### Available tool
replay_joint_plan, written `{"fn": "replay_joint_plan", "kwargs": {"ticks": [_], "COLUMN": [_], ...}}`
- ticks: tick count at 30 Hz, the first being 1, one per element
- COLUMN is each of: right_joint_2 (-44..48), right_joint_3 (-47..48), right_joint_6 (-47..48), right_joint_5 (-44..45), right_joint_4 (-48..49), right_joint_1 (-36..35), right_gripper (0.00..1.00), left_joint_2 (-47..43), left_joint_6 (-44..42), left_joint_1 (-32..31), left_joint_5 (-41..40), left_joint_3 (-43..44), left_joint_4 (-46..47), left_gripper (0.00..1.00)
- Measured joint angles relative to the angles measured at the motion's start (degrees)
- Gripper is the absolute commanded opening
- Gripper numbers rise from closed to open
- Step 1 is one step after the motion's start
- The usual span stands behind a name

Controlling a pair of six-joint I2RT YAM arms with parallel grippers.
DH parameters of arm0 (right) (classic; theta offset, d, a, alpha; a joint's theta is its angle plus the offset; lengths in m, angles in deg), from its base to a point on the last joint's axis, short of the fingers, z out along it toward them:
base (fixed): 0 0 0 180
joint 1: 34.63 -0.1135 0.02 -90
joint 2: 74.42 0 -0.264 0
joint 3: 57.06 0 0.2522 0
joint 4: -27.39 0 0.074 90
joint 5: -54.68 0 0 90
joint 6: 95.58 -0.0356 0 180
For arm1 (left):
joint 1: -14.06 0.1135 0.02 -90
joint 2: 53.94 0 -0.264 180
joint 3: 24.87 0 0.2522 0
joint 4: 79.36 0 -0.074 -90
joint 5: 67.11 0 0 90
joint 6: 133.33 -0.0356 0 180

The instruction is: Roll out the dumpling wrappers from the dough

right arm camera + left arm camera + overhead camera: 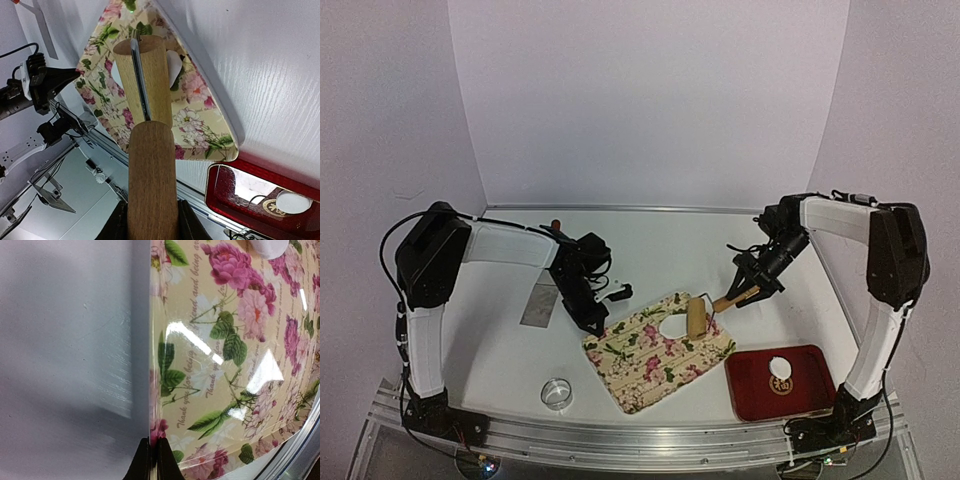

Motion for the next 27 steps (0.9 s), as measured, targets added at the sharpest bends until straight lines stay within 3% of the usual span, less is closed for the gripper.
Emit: {"fn": "replay_joint_plan", "kwargs": {"ticks": [15,27], "right_joint_2": [-9.2,-14.75], "right_joint_3": [5.67,9.94], "right_joint_6": [3.04,1.19], "right_joint_5": [-3.5,-8.36], "right_joint_4": [-2.8,-0.89], "right_joint_1": [-0.46,-6.01], "right_gripper": [0.0,0.0], "left_joint_2": [0.2,0.22], "left_joint_6": [-0.08,-0.05], "left_joint_1": [-0.61,-0.76], "left_joint_5": [-1.28,-1.24], "left_joint_3": [0.67,0.69], "left_joint_4": [-0.71,-1.5], "left_gripper": [0.0,0.0]}}
